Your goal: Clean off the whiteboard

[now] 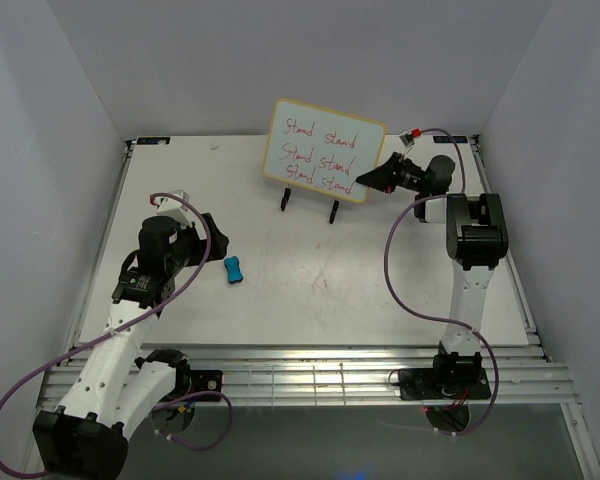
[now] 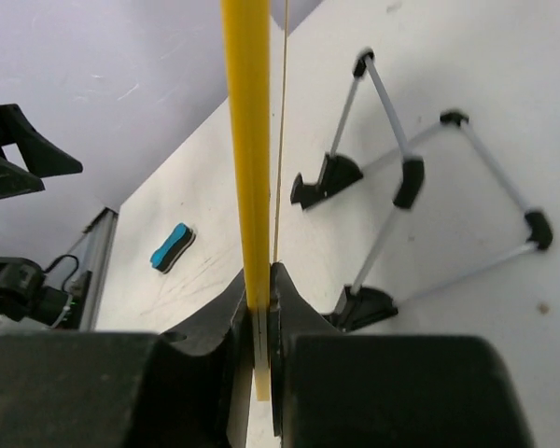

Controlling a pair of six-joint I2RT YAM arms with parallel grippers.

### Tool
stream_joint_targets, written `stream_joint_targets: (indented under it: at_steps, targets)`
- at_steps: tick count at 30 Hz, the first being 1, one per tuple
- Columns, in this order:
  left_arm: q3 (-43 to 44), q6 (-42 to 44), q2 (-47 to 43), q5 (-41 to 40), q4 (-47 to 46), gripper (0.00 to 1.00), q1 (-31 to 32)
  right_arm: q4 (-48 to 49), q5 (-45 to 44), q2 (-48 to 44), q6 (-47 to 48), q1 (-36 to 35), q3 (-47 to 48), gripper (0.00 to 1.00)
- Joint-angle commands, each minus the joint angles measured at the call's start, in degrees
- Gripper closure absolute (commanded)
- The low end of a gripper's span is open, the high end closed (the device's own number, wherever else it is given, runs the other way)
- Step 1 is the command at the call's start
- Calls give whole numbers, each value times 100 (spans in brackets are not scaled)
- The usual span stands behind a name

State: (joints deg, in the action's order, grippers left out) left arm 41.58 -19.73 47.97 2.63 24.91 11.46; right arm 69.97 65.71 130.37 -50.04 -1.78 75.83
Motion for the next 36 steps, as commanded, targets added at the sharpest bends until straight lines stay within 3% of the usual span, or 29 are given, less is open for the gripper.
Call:
stream_joint_targets:
  at_steps: [1,6,9,18,25,29,36]
  targets:
    - [-71,48,-112,88,-100,2,14,280,-366,-731,741,11,98,92]
    - [-71,48,-121,27,-100,2,22,70,-427,-1179,793,29,63,92]
    - [-63,13,-112,-79,-82,2,23,-892,-699,-1837,1223,11,-156,92]
    - [157,-821,257,-764,365,2,14,-3137,-1946,-4904,2630,-165,-2396,92]
    - [149,-1850,1108,-1063,638,2,75,-4271,-2423,-7541,2192,-165,-4181,92]
    - [104,-2210,1793,-1326,612,2,522,-5639,-2379,-8508,2402,-165,-4393,92]
    - [429,-2395,2751,-1563,568,2,945,-6460,-2274,-9731,2288,-235,-4709,92]
